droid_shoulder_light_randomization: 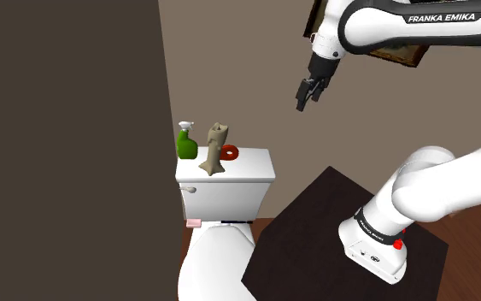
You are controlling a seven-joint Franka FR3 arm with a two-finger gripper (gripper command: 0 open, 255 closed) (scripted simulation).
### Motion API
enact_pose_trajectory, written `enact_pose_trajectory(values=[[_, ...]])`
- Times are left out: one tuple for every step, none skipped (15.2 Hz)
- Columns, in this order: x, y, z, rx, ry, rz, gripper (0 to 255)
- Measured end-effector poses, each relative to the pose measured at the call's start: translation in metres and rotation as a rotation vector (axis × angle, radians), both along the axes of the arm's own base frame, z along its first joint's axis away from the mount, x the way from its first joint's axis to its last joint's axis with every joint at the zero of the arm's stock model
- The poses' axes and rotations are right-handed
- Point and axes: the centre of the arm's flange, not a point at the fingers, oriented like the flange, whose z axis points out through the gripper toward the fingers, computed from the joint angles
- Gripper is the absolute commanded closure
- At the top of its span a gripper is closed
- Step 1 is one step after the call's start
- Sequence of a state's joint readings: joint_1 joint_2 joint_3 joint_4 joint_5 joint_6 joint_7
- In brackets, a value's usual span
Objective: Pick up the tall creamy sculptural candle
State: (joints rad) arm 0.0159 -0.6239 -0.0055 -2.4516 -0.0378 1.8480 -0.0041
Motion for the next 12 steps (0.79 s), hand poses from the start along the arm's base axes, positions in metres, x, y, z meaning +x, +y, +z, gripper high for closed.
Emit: enact_pose_trajectory(values=[[0.009,0.001,-0.007,0.002,-0.007,0.012,0],[0.017,0.001,-0.015,0.004,-0.013,0.025,0],[0.025,0.004,-0.026,0.007,-0.018,0.037,0],[0.033,0.003,-0.037,0.009,-0.025,0.049,0],[0.045,0.002,-0.046,0.011,-0.032,0.061,0],[0.054,0.005,-0.055,0.014,-0.038,0.073,0],[0.062,0.006,-0.064,0.016,-0.044,0.085,0],[0.073,0.006,-0.07,0.018,-0.051,0.098,0],[0.08,0.009,-0.081,0.02,-0.057,0.11,0],[0.088,0.011,-0.09,0.023,-0.063,0.122,0],[0.095,0.01,-0.095,0.025,-0.07,0.134,0],[0.104,0.011,-0.102,0.027,-0.077,0.146,0]])
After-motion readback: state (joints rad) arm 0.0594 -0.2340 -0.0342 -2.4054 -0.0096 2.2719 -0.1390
